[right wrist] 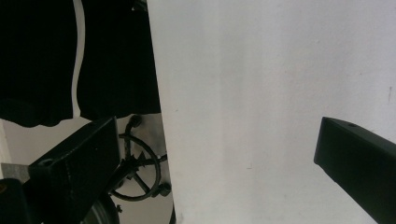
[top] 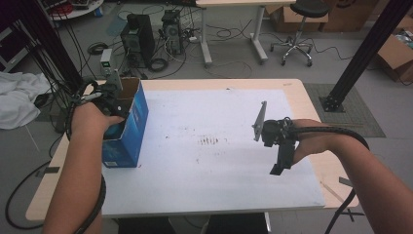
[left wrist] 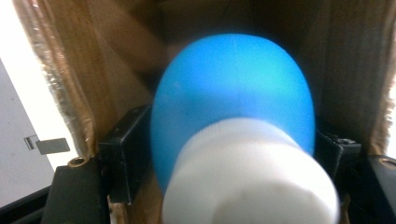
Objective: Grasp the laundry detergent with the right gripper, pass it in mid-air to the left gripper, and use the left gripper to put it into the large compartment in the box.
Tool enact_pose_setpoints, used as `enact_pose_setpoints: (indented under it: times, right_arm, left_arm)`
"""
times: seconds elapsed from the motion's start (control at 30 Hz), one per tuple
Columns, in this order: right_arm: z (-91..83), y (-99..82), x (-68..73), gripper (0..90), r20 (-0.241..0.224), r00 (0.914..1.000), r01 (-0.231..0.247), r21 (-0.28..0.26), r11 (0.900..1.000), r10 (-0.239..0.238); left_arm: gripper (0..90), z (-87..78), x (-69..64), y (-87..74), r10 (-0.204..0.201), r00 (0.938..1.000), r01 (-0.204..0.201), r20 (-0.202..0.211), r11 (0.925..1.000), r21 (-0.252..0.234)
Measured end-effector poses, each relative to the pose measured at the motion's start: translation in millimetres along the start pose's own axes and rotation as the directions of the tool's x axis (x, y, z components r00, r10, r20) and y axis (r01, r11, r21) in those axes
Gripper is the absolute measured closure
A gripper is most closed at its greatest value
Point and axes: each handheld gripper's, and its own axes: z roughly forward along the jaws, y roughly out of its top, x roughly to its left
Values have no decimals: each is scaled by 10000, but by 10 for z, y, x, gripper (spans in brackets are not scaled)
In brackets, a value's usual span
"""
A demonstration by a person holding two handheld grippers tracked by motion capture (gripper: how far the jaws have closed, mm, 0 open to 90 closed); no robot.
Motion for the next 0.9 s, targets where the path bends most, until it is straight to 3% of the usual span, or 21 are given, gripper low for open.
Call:
enact_pose_setpoints:
  times: [0.37,0.63,0.9]
  right_arm:
    - [-4,9,17,4,8,10000,57,45,10000,-57]
    - [-3,10,26,5,29,10000,60,22,10000,-60]
    - [-7,-11,36,6,55,10000,32,-21,10000,-32]
  left_arm:
    - [228,-169,5,-44,102,9999,-103,-19,9998,-181]
    - [214,-332,-37,-68,205,9994,-215,-264,9991,-375]
    - [162,-393,-39,-91,157,9994,-168,-321,9993,-329]
